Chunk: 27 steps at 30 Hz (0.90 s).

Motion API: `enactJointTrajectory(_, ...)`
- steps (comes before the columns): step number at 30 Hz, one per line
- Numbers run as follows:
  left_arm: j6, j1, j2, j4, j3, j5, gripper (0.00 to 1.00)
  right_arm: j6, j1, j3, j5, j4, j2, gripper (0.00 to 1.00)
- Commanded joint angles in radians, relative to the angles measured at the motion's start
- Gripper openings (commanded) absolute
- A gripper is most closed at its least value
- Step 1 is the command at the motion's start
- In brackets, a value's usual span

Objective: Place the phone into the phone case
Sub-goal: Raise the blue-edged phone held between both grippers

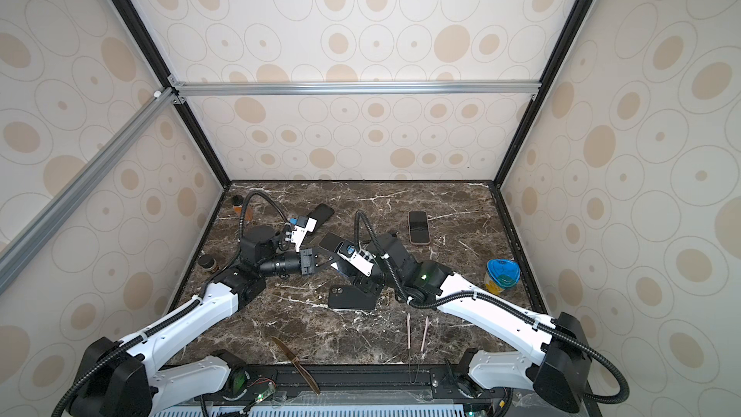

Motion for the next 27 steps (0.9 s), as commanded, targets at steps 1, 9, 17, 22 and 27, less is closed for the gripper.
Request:
enactJointTrajectory(1, 0.001, 0.005, -0.015, 0.091, 0.016, 0.027, 0.0, 0.001, 0.005, 0.024, 0.01, 0.004, -0.022, 0.67)
enactJointTrajectory(9, -0.019, 0.01, -0.041, 0.159, -0.018, 0.01, 0.0, 0.016, 0.006, 0.02, 0.008, -0.048, -0.048, 0.97)
enactJointTrajectory(17, 0.012, 0.02, -0.085, 0.169, -0.032, -0.043, 0.0, 0.093, 0.002, 0.013, 0.004, -0.062, -0.121, 0.99)
enactJointTrajectory(22, -0.008, 0.029, -0.139, 0.265, -0.086, -0.111, 0.0, 0.248, -0.108, 0.02, -0.161, -0.058, -0.156, 0.98)
enactJointTrajectory(27, -0.043, 0.036, -0.165, 0.368, -0.113, -0.156, 0.0, 0.411, -0.264, -0.026, -0.398, 0.052, -0.219, 0.9)
